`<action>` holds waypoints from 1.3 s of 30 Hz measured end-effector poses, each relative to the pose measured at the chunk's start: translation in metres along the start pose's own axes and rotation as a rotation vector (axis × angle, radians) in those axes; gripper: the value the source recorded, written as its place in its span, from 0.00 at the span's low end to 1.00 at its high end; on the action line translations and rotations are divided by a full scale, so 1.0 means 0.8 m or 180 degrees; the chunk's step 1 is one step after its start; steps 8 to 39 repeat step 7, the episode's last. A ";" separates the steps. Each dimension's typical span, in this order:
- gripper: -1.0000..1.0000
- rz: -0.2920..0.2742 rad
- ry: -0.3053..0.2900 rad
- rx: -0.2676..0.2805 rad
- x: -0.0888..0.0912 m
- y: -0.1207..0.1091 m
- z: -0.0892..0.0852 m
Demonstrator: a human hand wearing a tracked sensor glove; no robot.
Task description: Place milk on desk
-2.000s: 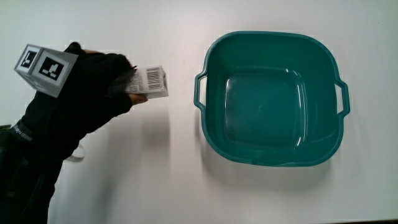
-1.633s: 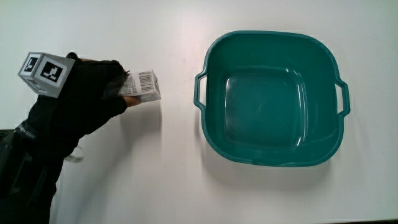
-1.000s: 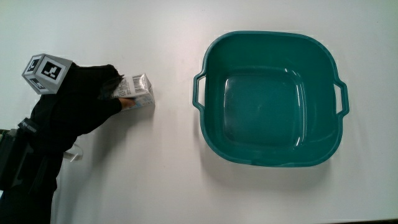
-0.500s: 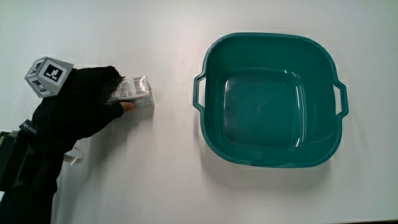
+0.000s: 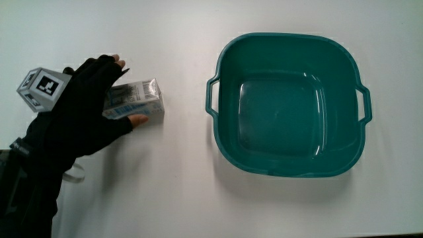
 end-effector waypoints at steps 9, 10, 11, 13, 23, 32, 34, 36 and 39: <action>0.00 -0.0207 0.0539 0.0083 0.040 -0.025 0.000; 0.00 -0.0207 0.0539 0.0083 0.040 -0.025 0.000; 0.00 -0.0207 0.0539 0.0083 0.040 -0.025 0.000; 0.00 -0.0207 0.0539 0.0083 0.040 -0.025 0.000; 0.00 -0.0207 0.0539 0.0083 0.040 -0.025 0.000; 0.00 -0.0207 0.0539 0.0083 0.040 -0.025 0.000; 0.00 -0.0207 0.0539 0.0083 0.040 -0.025 0.000; 0.00 -0.0207 0.0539 0.0083 0.040 -0.025 0.000; 0.00 -0.0207 0.0539 0.0083 0.040 -0.025 0.000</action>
